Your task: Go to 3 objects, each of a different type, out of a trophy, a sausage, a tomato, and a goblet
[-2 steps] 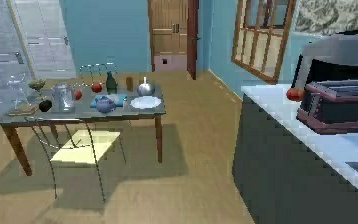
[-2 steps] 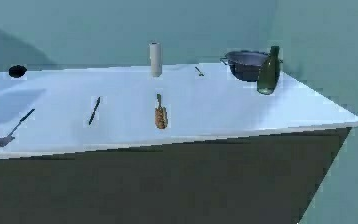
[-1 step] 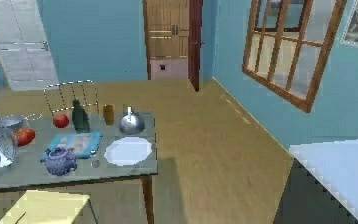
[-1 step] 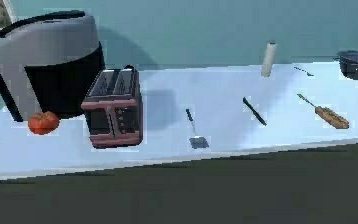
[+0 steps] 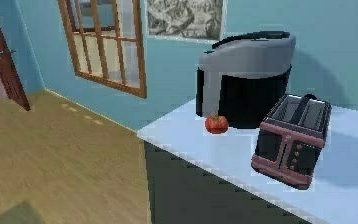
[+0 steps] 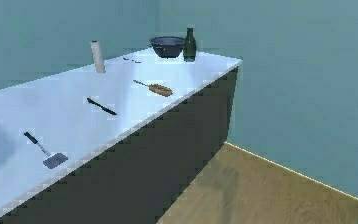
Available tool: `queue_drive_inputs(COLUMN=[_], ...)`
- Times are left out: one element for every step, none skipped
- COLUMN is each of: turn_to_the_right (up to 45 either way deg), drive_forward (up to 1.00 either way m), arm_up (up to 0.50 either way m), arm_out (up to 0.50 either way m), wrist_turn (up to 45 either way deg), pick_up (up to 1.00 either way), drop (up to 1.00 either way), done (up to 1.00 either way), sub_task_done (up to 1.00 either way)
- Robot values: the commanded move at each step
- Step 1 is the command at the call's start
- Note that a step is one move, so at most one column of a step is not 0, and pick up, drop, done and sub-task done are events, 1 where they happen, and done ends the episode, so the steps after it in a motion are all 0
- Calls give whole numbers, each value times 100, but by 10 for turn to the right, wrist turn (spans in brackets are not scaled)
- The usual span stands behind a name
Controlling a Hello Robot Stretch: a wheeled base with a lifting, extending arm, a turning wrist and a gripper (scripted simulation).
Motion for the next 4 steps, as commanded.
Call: queue_drive_inputs(turn_to_the_right=[90, 0, -450, -450], drive_forward=[0, 0, 0, 0], arm_up=[0, 0, 0, 0], arm_out=[0, 0, 0, 0], wrist_turn=[0, 0, 0, 0], pick_up=[0, 0, 0, 0], drop=[0, 0, 0, 0], done=[0, 0, 0, 0], sub_task_done=[0, 100, 0, 0])
